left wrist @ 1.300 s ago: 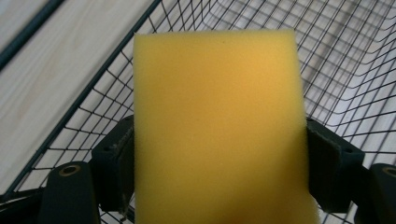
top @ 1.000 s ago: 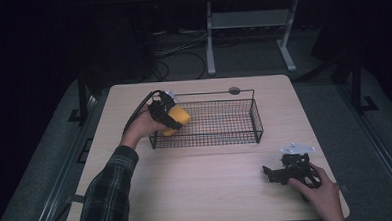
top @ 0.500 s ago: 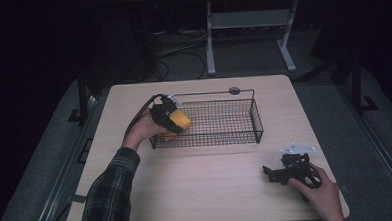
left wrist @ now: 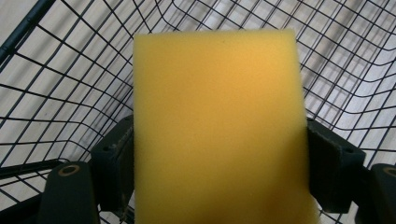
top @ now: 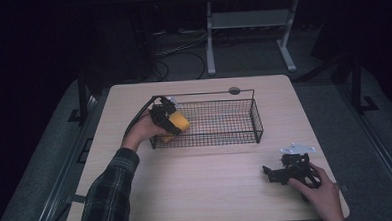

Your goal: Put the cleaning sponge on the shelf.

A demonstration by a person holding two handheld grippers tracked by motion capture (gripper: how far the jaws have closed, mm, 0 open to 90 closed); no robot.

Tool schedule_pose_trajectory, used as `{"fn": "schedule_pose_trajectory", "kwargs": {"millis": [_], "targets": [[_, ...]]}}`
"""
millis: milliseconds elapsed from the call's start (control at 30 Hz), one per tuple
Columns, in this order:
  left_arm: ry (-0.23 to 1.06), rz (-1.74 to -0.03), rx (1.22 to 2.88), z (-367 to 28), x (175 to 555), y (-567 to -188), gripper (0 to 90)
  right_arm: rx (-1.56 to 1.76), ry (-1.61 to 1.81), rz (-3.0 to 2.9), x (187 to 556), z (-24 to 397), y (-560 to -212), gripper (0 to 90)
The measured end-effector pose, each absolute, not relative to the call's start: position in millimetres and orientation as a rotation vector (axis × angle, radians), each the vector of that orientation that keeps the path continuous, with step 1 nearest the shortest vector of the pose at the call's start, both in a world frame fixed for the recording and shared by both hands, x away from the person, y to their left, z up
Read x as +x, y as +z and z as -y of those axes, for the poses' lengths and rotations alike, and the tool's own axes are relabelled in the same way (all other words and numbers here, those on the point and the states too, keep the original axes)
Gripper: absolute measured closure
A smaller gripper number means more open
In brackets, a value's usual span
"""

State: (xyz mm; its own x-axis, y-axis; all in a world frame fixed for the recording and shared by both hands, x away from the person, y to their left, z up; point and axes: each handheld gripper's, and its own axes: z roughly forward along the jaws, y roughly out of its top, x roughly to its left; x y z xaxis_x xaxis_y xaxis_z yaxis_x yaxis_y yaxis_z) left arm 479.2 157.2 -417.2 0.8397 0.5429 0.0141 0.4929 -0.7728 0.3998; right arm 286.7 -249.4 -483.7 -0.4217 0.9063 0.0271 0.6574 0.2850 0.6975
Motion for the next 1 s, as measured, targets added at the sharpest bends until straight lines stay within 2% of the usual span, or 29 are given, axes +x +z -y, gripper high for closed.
{"fn": "schedule_pose_trajectory", "kwargs": {"millis": [633, 1000], "targets": [[0.187, -0.786, 2.606, -160, 479, -413, 16.6, 1.410, 0.910, -2.185, 287, 249, -484, 0.0], [0.220, -0.785, 2.545, -161, 477, -393, 16.5, 1.410, 0.910, -2.186, 287, 249, -484, 0.0]]}}
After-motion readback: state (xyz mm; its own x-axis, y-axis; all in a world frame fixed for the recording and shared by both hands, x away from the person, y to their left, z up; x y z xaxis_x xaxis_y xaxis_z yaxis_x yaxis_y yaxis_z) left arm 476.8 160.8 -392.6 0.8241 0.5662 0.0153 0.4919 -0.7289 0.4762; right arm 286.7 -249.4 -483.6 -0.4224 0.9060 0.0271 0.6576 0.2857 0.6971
